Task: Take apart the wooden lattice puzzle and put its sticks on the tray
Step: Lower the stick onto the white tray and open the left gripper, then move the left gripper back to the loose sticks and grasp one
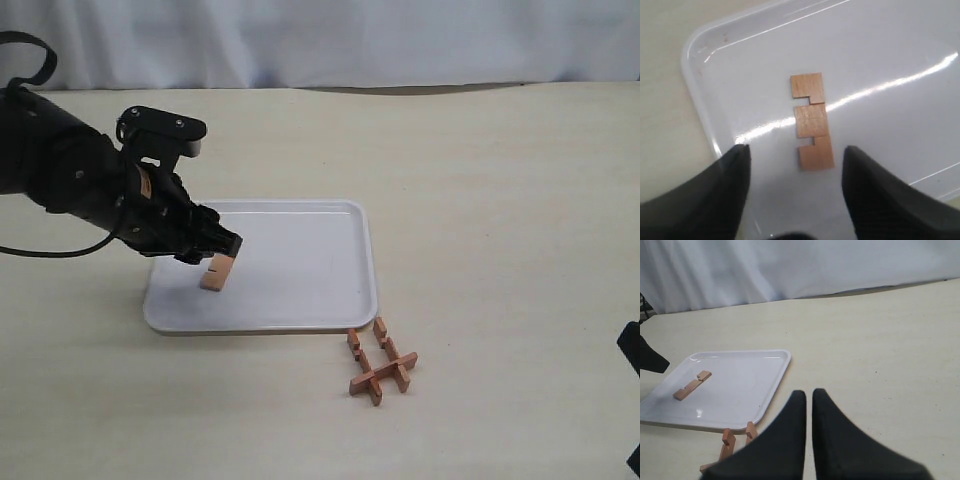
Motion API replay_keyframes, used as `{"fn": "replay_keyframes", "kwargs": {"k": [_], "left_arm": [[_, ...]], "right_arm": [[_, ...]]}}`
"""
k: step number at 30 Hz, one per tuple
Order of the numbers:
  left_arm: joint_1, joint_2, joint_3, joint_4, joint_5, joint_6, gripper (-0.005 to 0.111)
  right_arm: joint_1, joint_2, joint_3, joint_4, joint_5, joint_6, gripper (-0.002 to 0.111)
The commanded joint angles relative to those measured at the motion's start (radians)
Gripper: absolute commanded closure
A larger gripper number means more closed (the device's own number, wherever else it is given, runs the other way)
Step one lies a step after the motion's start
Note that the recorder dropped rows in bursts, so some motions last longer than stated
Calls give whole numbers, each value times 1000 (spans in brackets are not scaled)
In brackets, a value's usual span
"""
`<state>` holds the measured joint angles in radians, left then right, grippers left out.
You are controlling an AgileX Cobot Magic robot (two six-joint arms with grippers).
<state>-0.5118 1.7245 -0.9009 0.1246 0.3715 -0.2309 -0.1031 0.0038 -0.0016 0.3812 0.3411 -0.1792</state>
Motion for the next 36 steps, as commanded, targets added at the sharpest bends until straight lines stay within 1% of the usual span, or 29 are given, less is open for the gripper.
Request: {"fn": "replay_keyframes", "kwargs": {"k": [1, 3, 4, 5, 7, 8, 9, 12, 15, 18, 20, 25, 27, 30, 36], "left_arm": [[-32, -17, -53, -15, 153, 18, 40], [-78, -31, -92, -48, 230, 66, 39], [-112, -38, -109, -84, 254, 112, 39], [-143, -45, -122, -125, 261, 164, 39], [-236, -49, -139, -167, 253, 231, 40], [-275, -49, -141, -168, 245, 238, 40], [-333, -47, -141, -159, 238, 244, 40], [-435, -24, -141, -125, 238, 261, 40], [-489, 9, -141, -118, 234, 271, 40], [-510, 60, -150, -118, 232, 285, 40], [-512, 94, -166, -118, 240, 285, 40], [-512, 192, -257, -140, 311, 294, 40], [-512, 220, -290, -169, 328, 336, 40], [-512, 241, -301, -190, 307, 385, 40], [-512, 257, -299, -190, 258, 418, 40]], "right_arm": [[0, -4, 2, -2, 1, -7, 104], [0, -4, 2, -2, 1, -7, 104], [0, -4, 2, -2, 1, -7, 104], [0, -4, 2, -2, 1, -7, 104], [0, -4, 2, -2, 1, -7, 104], [0, -4, 2, -2, 1, -7, 104], [0, -4, 2, -2, 1, -7, 104], [0, -4, 2, -2, 1, -7, 104], [0, -4, 2, -2, 1, -7, 104], [0, -4, 2, -2, 1, -7, 104], [0, -4, 2, -2, 1, -7, 104], [0, -4, 2, -2, 1, -7, 104], [0, -4, 2, -2, 1, -7, 104], [0, -4, 2, -2, 1, -7, 104], [0, -4, 2, -2, 1, -7, 104]]}}
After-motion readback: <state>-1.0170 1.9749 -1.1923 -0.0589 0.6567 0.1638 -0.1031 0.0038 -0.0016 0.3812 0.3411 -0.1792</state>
